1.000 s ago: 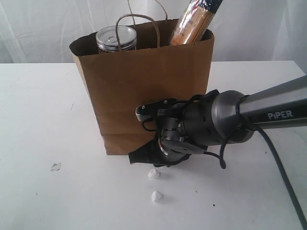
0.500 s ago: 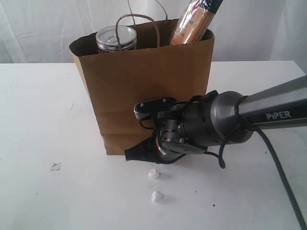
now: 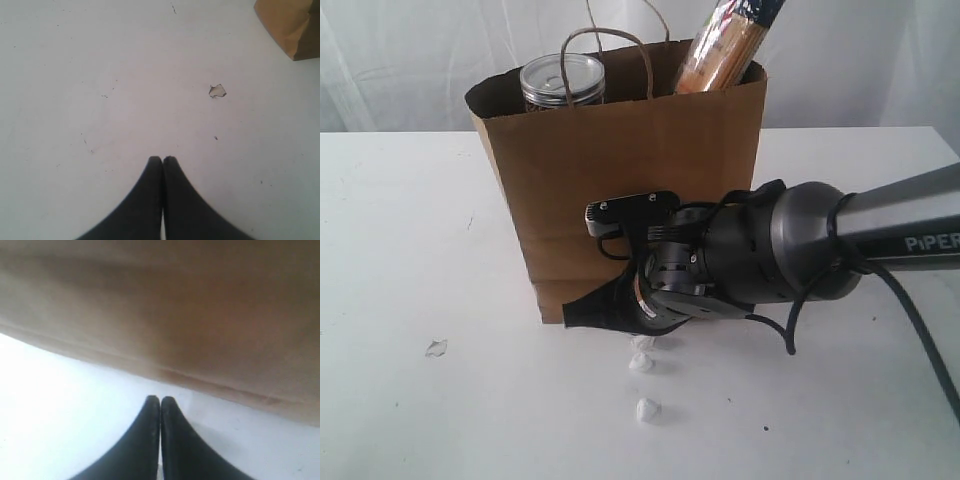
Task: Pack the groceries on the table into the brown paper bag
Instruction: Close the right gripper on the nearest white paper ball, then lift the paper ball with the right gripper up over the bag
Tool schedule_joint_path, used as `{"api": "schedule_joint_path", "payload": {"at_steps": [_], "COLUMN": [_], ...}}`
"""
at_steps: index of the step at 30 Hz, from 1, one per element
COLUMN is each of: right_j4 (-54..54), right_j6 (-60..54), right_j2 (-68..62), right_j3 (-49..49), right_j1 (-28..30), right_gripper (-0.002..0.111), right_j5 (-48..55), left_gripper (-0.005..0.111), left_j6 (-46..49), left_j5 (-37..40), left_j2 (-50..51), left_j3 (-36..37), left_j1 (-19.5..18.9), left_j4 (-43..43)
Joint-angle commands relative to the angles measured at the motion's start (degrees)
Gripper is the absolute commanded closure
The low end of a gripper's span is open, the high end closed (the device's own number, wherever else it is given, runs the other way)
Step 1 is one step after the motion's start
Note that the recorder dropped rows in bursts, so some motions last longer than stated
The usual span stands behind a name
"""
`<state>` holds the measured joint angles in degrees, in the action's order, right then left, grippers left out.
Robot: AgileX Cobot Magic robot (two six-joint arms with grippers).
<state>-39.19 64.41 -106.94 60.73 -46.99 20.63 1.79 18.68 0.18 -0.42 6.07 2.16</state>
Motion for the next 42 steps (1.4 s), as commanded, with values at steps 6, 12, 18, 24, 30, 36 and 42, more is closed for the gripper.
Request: {"api": "schedule_joint_path", "payload": {"at_steps": [6, 12, 18, 24, 30, 36, 42], "right_j4": [0.1, 0.2, 0.2, 0.4, 3.9, 11.7, 28.3], "right_j6": [-7.0, -7.1, -5.7, -4.9, -3.8, -7.4, -16.2], "right_j2": [0.9, -1.1, -3.7, -4.4, -1.0, 11.9, 20.9], "right_j3": [-0.1, -0.1, -0.1, -0.1, 0.0, 0.0, 0.0], "right_j1": [-1.5, -1.5, -1.5, -1.5, -1.6, -4.8, -18.5], "right_gripper": [0.104, 0.069, 0.067, 0.072, 0.106, 0.108, 0.108], "right_j5": [1.1, 1.9, 4.4, 1.1, 0.0, -0.5, -5.6], "left_gripper": [0.107, 0.107, 0.107, 0.107, 0.107, 0.107, 0.107], "left_j6": [0.0, 0.0, 0.0, 0.0, 0.0, 0.0, 0.0], "left_j5": [0.4, 0.4, 0.4, 0.4, 0.4, 0.4, 0.4], "left_j2": [-0.2, -0.2, -0.2, -0.2, -0.2, -0.2, -0.2], "left_j3": [0.4, 0.4, 0.4, 0.4, 0.4, 0.4, 0.4], "left_j1": [-0.1, -0.1, -0.1, -0.1, -0.1, -0.1, -0.1], "left_j4": [0.4, 0.4, 0.4, 0.4, 0.4, 0.4, 0.4]}}
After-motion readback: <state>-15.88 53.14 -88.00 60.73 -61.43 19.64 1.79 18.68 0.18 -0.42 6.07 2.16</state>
